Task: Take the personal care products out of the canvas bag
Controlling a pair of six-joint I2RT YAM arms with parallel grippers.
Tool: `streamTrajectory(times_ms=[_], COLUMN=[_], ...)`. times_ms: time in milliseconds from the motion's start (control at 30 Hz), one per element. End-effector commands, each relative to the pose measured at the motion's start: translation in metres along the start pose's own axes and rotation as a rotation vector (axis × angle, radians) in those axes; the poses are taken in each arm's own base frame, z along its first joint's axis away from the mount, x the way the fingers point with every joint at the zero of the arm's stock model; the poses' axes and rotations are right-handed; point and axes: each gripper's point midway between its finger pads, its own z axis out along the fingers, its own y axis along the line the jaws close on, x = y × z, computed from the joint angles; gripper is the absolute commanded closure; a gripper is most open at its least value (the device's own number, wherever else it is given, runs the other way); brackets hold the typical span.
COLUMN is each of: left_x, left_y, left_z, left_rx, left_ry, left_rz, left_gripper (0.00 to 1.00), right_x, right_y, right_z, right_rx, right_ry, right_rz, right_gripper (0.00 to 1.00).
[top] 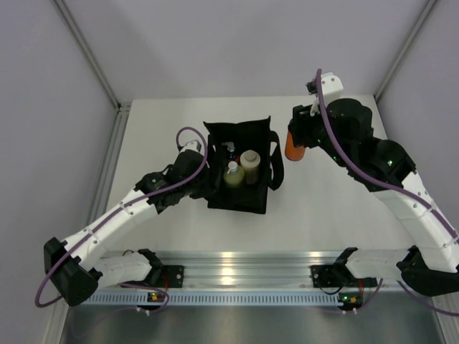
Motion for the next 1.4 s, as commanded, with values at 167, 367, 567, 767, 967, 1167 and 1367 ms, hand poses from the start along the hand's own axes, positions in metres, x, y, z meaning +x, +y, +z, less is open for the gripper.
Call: streamTrajectory(times_ms=[167, 367, 567, 767, 967, 1167, 1367], left_x=[-0.004, -0.005, -0.004, -0.005, -0.005, -0.005, -0.009], left_y=[0.007, 0.007, 0.008, 0.008, 0.007, 0.007, 0.001], left_z=[0.004, 0.004, 0.004, 0.004, 0.004, 0.004, 0.003], left_rx=[-0.042, -0.041, -0.042, -0.043, -0.042, -0.041, -0.024], left_ry=[-0.014, -0.018, -0.017, -0.02, -0.016, -0.013, -0.012], left_rz=[0.03, 0.031, 0.03, 0.034, 0.037, 0.05, 0.06], left_gripper=[1.0, 1.0, 1.0, 1.0, 1.0, 1.0, 1.0], right_x=[-0.018, -0.002, 0.021, 0.034, 0.056, 0.074, 0.096], right_y=[-0.03, -0.04, -0.048, -0.056, -0.059, -0.061, -0.063], right_z=[-0.013, -0.007, -0.001, 0.0, 0.01, 0.019, 0.032], right_rx=[0.055, 0.069, 0.089, 0.111, 0.113, 0.111, 0.116], right_ry=[-0.115, -0.126, -0.151, -0.18, -0.185, -0.207, -0.208], right_rz=[0.047, 0.066, 0.09, 0.114, 0.134, 0.145, 0.145], right_gripper=[1.0, 1.0, 1.0, 1.0, 1.0, 1.0, 1.0])
